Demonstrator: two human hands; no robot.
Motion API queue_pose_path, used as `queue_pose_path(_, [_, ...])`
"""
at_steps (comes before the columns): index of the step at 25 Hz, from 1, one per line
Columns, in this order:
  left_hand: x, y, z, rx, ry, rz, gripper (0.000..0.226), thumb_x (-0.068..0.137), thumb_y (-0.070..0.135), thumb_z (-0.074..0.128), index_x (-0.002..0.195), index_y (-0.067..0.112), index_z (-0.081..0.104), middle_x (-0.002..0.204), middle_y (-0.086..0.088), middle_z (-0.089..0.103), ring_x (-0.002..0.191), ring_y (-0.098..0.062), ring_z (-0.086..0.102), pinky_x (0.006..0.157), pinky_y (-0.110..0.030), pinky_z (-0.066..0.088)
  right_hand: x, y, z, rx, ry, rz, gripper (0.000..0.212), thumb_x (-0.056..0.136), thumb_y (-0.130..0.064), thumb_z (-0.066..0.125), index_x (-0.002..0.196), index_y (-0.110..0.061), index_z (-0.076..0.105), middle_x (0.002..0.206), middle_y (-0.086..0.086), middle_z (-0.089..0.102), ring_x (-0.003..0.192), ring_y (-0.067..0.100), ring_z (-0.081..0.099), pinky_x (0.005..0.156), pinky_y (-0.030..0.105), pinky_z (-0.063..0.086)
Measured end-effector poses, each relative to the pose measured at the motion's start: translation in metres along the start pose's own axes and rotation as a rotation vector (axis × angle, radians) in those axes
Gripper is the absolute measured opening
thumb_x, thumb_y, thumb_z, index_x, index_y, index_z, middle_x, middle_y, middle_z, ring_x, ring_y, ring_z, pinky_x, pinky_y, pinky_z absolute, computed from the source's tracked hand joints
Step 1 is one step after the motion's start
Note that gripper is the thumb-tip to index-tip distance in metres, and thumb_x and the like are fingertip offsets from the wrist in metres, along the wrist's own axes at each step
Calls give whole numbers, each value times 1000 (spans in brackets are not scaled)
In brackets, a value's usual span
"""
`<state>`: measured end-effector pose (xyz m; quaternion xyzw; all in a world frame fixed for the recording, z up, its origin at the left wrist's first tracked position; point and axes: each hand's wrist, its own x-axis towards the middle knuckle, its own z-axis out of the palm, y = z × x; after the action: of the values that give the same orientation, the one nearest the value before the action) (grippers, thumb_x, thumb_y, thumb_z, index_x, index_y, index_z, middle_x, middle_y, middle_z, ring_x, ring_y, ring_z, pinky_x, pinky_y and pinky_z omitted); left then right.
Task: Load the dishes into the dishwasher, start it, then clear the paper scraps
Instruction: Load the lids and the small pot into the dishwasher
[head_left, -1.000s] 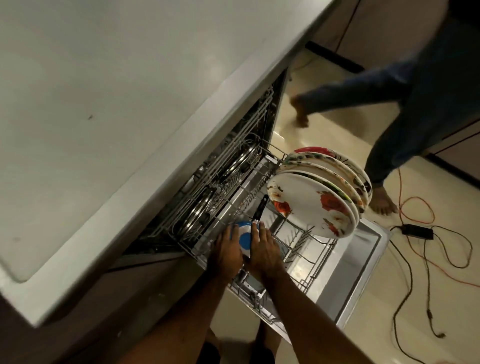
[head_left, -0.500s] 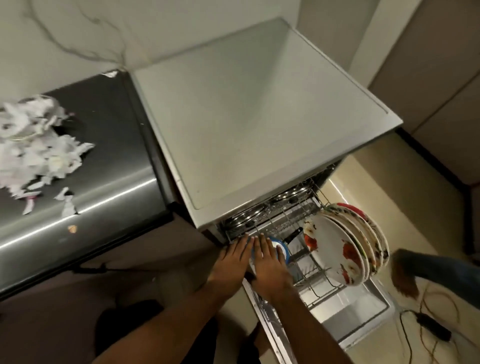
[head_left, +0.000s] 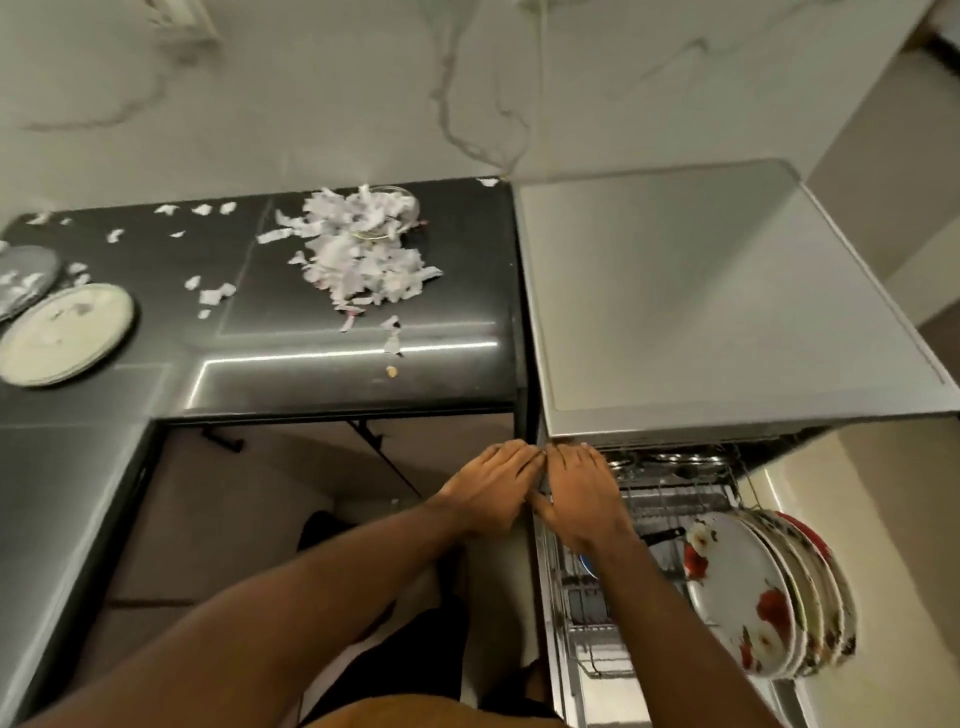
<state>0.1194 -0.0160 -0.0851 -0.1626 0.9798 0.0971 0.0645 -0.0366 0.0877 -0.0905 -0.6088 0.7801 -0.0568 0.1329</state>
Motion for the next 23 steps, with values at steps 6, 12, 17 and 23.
queue_pose_path(6, [-44, -49, -36, 20, 122, -201, 70, 98, 33, 53, 159, 14, 25, 162, -7, 28, 153, -27, 21, 127, -45, 19, 54, -59, -40, 49, 31, -277, 69, 100, -60, 48, 155, -17, 44, 153, 4, 53, 141, 22, 48, 124, 40, 29])
queue_pose_path(12, [-72, -144, -77, 9, 133, -409, 68, 99, 26, 52, 161, 13, 25, 165, -10, 27, 154, -29, 22, 126, -46, 22, 151, -144, -61, 0, 65, -408, 67, 97, -61, 48, 149, -19, 48, 146, 3, 57, 134, 22, 53, 117, 40, 39])
queue_pose_path(17, [-93, -223, -91, -107, 115, -545, 71, 102, 34, 52, 162, 17, 21, 170, -6, 14, 157, -26, 9, 128, -46, 17, 224, -201, -63, -62, -14, -327, 66, 95, -58, 62, 145, -17, 48, 144, 6, 55, 131, 24, 53, 111, 42, 46])
queue_pose_path(23, [-99, -315, -114, -178, 68, -659, 77, 98, 41, 59, 162, 19, 22, 170, -7, 14, 157, -27, 12, 127, -51, 17, 290, -229, -64, -106, -87, -177, 63, 97, -54, 62, 144, -16, 48, 143, 6, 53, 130, 26, 52, 106, 45, 49])
